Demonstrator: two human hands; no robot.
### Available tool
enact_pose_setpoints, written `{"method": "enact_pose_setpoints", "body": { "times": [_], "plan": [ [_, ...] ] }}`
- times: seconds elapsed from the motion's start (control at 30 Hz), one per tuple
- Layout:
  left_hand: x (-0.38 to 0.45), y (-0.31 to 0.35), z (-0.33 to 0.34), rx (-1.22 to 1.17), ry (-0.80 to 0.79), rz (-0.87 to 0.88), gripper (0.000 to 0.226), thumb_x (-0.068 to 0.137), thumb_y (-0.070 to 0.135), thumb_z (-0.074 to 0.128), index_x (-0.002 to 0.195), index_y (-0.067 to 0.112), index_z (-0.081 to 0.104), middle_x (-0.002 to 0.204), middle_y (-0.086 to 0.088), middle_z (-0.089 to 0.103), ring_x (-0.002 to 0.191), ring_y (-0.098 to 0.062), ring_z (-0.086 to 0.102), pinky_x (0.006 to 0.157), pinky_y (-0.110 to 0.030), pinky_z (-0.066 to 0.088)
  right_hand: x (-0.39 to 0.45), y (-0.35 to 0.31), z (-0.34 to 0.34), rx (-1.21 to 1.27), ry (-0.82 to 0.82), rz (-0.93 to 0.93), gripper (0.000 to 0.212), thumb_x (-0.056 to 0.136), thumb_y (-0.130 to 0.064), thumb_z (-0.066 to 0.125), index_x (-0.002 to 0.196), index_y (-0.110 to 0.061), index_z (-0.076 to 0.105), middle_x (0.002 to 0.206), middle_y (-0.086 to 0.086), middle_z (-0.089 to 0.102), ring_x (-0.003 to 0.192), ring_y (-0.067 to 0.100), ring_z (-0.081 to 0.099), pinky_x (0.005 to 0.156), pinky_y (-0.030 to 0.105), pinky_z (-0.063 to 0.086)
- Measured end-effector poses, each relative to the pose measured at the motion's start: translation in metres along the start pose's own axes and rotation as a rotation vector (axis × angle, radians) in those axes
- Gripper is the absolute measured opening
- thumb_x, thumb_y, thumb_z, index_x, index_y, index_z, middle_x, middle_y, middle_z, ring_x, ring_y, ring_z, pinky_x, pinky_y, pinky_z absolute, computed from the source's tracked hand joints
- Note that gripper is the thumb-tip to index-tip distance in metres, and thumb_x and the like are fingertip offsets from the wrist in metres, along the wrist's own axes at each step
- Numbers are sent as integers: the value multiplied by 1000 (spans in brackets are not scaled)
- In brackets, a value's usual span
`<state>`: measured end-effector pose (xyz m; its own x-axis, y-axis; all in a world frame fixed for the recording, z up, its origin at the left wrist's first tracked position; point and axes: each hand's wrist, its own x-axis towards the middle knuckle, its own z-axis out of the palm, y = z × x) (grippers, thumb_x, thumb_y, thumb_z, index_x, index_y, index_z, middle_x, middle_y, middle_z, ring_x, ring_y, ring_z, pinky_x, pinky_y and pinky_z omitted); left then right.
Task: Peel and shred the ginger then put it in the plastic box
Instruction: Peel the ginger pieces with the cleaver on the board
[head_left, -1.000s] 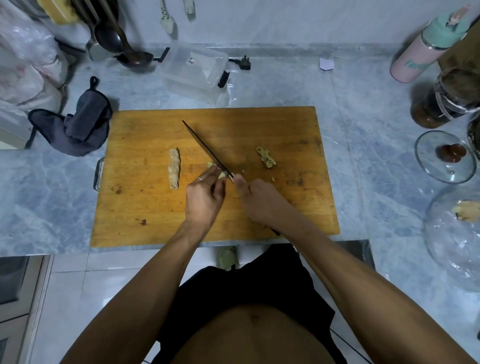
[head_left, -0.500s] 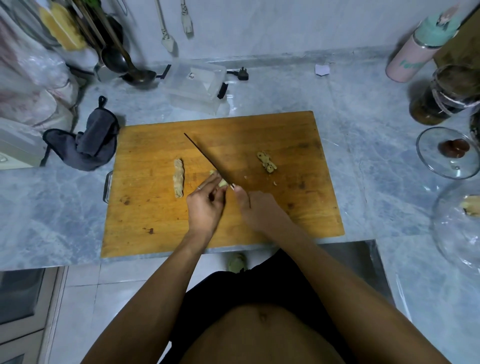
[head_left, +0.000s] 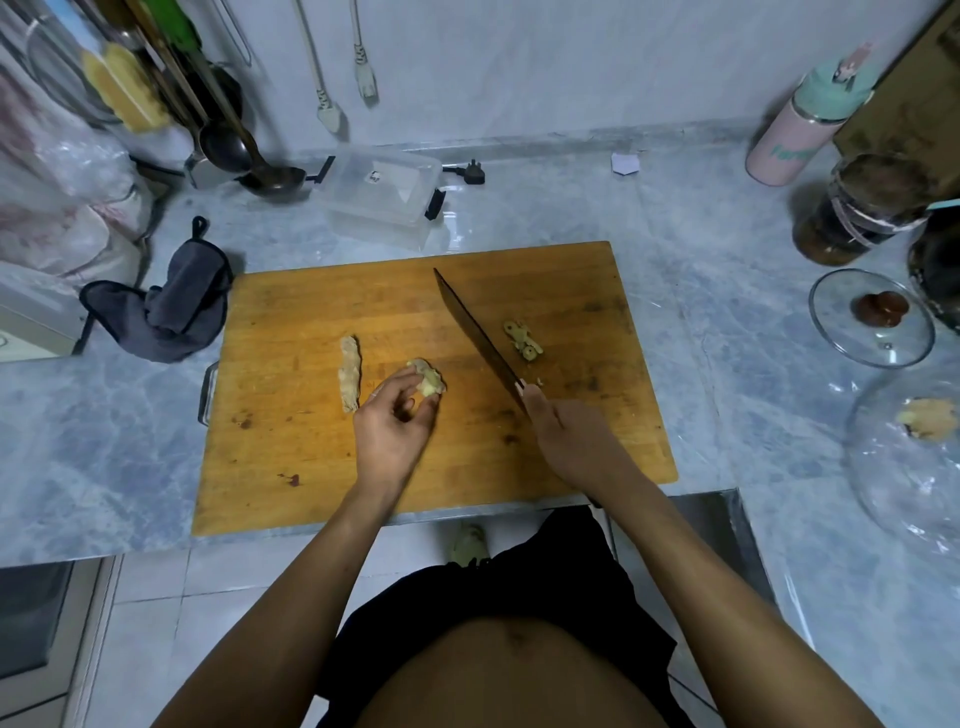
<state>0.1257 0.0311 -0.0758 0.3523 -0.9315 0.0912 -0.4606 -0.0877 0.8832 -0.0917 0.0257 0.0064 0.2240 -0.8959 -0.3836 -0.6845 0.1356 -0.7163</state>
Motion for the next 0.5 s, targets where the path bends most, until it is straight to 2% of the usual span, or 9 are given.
{"method": "enact_pose_setpoints", "body": {
  "times": [0.13,0.27,0.37,0.43,0.5],
  "plan": [
    [1,5,3,0,8,36,25,81,7,79,105,6,72,115,4,64,93,10,61,78,-12,52,-1,-7,2,-31,-58,-27,63,101,-58,22,56,-19,41,52,-6,44,48,8,42,50,23,28],
    [2,11,7,-1,39,24,22,80,9,80,101,6,71,109,5,63,85,-7,63,76,-19,54,1,-17,6,-57,-110,-39,63,102,-58,22,59,-19,45,57,-4,50,55,9,47,54,24,34],
    [3,18,7,34,30,14,24,80,4,77,103,6,70,108,1,62,90,-16,64,82,-19,52,3,-23,9,-35,-126,-39,64,100,-61,20,61,-18,47,62,-1,53,60,13,52,64,30,41],
    [4,19,4,131,-16,2,34,80,4,73,113,8,68,114,-4,62,100,-19,62,87,-12,43,4,-24,10,-29,-129,-31,66,99,-63,20,64,-17,52,66,1,58,64,15,56,69,31,46],
    [7,18,-2,237,-76,-16,42,82,11,70,123,15,66,120,-7,60,107,-19,58,90,-14,39,4,-23,10,-17,-127,-35,68,97,-65,18,64,-16,53,64,1,58,61,14,55,66,30,45]
  ]
}}
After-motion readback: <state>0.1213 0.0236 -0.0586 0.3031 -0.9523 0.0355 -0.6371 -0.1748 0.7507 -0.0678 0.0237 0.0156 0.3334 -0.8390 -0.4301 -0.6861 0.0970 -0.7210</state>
